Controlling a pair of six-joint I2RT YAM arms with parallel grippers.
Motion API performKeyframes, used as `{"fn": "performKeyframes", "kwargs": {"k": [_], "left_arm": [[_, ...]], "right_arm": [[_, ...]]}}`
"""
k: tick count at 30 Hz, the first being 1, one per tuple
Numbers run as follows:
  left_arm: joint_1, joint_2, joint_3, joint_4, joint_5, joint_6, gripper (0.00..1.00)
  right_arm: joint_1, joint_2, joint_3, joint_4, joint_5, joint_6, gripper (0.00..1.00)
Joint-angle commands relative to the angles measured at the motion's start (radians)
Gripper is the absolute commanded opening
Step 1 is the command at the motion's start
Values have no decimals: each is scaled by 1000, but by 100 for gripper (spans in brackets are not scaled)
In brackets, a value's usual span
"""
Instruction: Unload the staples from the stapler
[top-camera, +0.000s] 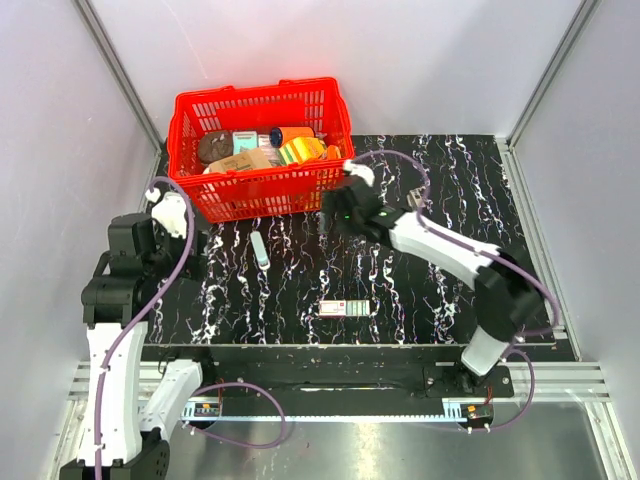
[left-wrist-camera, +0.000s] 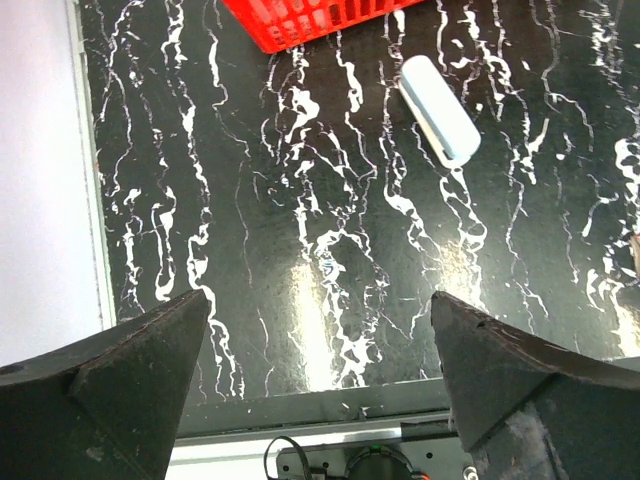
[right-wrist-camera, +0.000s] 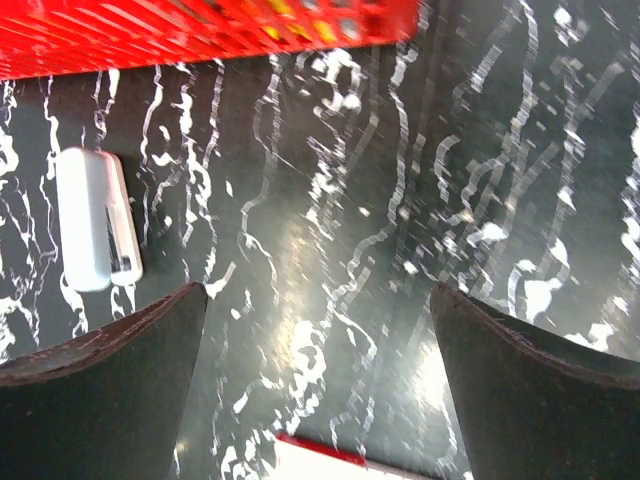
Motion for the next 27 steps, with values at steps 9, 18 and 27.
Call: {"fn": "performKeyframes", "kwargs": {"k": [9, 18, 27], "left_arm": [[320, 154, 7, 213, 177, -7, 99], [530, 227, 2, 218, 348, 24, 99], [598, 214, -77, 239, 377, 53, 99]], "right_arm": [[161, 304, 366, 58, -14, -160, 99], [193, 417, 478, 74, -36, -200, 99], [305, 604, 673, -43, 142, -240, 84]]}}
